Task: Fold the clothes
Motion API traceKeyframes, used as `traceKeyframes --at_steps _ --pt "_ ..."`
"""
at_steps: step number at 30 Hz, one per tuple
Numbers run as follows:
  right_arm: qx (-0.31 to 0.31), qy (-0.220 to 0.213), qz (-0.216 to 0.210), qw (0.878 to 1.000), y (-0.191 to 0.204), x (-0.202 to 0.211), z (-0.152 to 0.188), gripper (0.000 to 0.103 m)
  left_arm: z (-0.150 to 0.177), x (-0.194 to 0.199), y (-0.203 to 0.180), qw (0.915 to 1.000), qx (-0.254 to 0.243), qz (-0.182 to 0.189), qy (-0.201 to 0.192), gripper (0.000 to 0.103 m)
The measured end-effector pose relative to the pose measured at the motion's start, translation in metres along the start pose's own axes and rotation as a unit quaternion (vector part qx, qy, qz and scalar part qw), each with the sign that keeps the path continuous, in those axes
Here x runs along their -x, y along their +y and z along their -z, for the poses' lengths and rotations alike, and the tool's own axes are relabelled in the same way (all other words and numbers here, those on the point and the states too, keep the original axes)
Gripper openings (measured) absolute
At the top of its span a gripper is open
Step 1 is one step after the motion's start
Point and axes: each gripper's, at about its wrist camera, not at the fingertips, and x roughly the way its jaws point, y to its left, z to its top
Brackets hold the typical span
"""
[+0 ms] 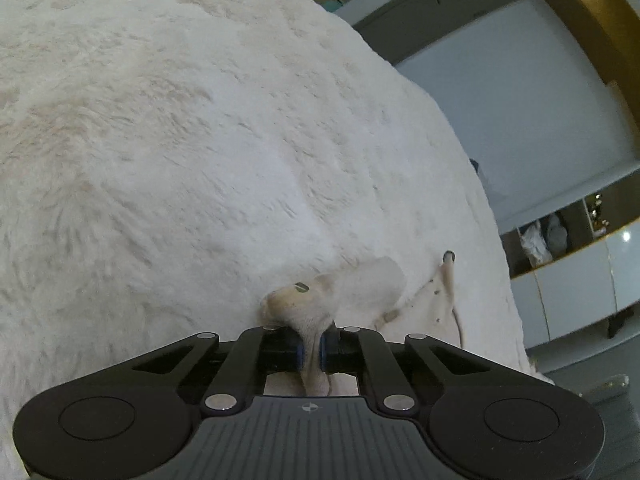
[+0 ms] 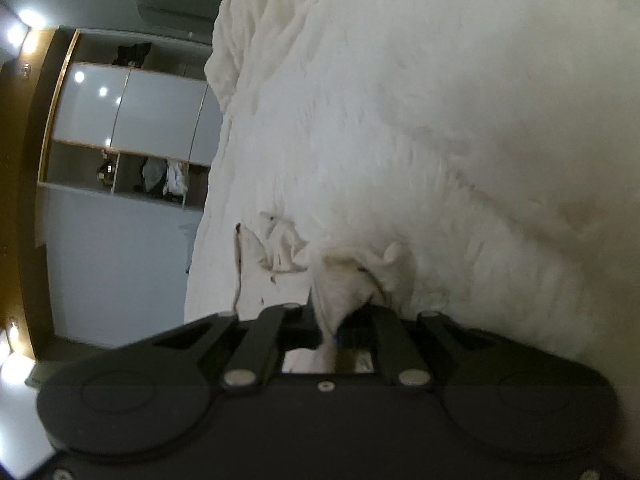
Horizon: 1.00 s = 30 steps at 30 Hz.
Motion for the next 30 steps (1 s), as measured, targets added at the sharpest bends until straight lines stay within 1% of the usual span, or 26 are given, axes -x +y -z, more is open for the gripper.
traceKeyframes --at_steps 4,5,6,7,8,9,10,11,12,13,14,15,16,18,19,20,21,23,26,28,30 --pt "-0.014 0.003 -0.010 1.000 -0.005 0.012 0.002 0.006 -0.002 -0.004 0.001 0.9996 -0.009 0.004 0.027 0.009" --pt "-0.021 0.001 -0.019 1.000 -0.010 0.022 0.001 0.008 -0.003 -0.003 0.004 0.9993 -0.009 0.011 0.035 0.013" --pt "-0.028 -0.001 -0.025 0.999 -0.016 0.033 0.001 0.010 -0.004 -0.002 0.004 0.9989 -0.010 0.015 0.043 0.013" --pt "-0.027 -0.006 -0.023 0.999 -0.021 0.044 0.001 0.011 -0.004 -0.002 0.005 0.9986 -0.011 0.018 0.049 0.013" --pt "-0.019 -0.014 -0.017 1.000 -0.021 0.050 -0.001 0.013 -0.004 0.002 0.007 0.9980 -0.017 0.024 0.057 0.017" --pt "-0.006 -0.032 -0.011 0.999 -0.022 0.061 -0.004 0.014 -0.004 0.005 0.009 0.9974 -0.016 0.029 0.063 0.022" --pt "0.004 -0.047 -0.008 0.999 -0.021 0.069 -0.006 0.015 -0.004 0.006 0.010 0.9971 -0.013 0.032 0.068 0.031" --pt "0.011 -0.060 -0.006 0.998 -0.018 0.074 -0.007 0.016 -0.003 0.009 0.014 0.9966 -0.004 0.035 0.075 0.036" --pt "0.019 -0.075 -0.004 0.997 -0.016 0.079 -0.009 0.016 -0.001 0.014 0.019 0.9959 0.006 0.037 0.082 0.038" --pt "0.024 -0.083 -0.003 0.996 -0.016 0.083 -0.012 0.017 0.002 0.017 0.021 0.9944 0.008 0.045 0.096 0.042" --pt "0.017 -0.078 -0.007 0.997 -0.019 0.085 -0.015 0.020 0.006 0.019 0.023 0.9924 0.008 0.055 0.110 0.047" --pt "0.007 -0.068 -0.013 0.998 -0.023 0.086 -0.018 0.026 0.011 0.020 0.023 0.9899 0.005 0.064 0.126 0.049" --pt "-0.004 -0.058 -0.019 0.998 -0.027 0.086 -0.022 0.029 0.016 0.023 0.023 0.9884 0.002 0.072 0.134 0.050" --pt "-0.045 -0.018 -0.048 0.998 -0.041 0.085 -0.025 0.035 0.027 0.028 0.021 0.9854 -0.006 0.091 0.144 0.053" --pt "-0.056 -0.005 -0.057 0.997 -0.044 0.084 -0.025 0.036 0.030 0.025 0.020 0.9840 -0.010 0.099 0.148 0.055" --pt "-0.063 0.012 -0.071 0.995 -0.046 0.084 -0.024 0.040 0.034 0.023 0.018 0.9827 -0.013 0.105 0.152 0.056" --pt "-0.059 0.025 -0.080 0.995 -0.046 0.084 -0.023 0.047 0.038 0.018 0.015 0.9823 -0.017 0.106 0.153 0.056" --pt "-0.042 0.036 -0.078 0.995 -0.044 0.084 -0.020 0.052 0.044 0.010 0.010 0.9818 -0.016 0.109 0.155 0.056" --pt "0.017 0.078 -0.051 0.996 -0.031 0.074 -0.010 0.054 0.048 -0.003 0.003 0.9808 -0.006 0.114 0.158 0.056" --pt "0.037 0.089 -0.041 0.994 -0.025 0.069 -0.005 0.055 0.049 -0.007 0.001 0.9817 -0.003 0.108 0.157 0.056" --pt "0.073 0.101 -0.027 0.992 -0.017 0.060 0.001 0.055 0.048 -0.014 -0.001 0.9823 0.001 0.102 0.157 0.056"
